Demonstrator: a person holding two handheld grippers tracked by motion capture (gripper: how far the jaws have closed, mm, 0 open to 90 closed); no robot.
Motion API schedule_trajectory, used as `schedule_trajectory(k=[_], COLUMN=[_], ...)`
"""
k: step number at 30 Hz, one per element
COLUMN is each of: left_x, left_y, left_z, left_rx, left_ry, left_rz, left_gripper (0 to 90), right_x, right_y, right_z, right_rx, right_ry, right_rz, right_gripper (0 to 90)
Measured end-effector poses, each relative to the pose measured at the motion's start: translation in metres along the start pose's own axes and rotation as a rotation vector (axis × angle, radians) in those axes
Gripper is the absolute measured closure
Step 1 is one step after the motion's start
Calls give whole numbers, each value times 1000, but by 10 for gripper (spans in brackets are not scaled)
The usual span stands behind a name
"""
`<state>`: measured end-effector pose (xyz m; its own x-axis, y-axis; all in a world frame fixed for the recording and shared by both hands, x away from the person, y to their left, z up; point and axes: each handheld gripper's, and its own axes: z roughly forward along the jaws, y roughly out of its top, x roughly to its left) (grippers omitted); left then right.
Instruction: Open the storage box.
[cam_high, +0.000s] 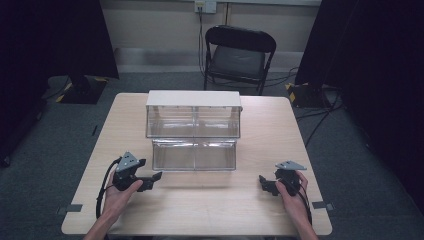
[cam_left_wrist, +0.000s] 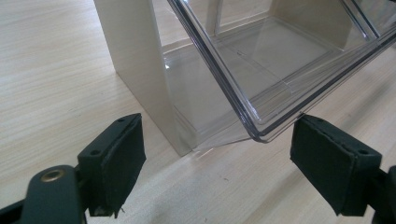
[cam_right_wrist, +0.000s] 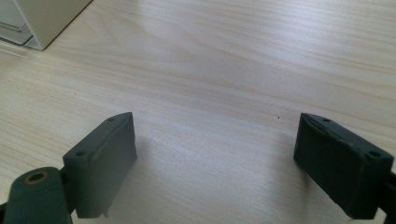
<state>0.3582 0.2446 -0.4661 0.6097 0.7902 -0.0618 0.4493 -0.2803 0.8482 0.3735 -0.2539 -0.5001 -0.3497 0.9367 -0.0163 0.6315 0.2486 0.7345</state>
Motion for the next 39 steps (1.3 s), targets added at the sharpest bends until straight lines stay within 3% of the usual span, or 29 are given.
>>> schedule_trajectory(k=[4,12,19,39], left_x=[1,4,-2,-3], left_y=[0,1,2,2], left_z=[0,-6,0,1], left_rx=[-4,-48,-6,-26], left_ry=[-12,-10,-19,-32], left_rz=[2,-42,4,-5], left_gripper=[184,160,173,163], right_x=[0,0,0,0], right_y=[0,0,0,0], right_z=[0,0,0,0], right_rx=[0,0,0,0], right_ry=[0,0,0,0], right_rz=[0,0,0,0], right_gripper=[123,123,123,123])
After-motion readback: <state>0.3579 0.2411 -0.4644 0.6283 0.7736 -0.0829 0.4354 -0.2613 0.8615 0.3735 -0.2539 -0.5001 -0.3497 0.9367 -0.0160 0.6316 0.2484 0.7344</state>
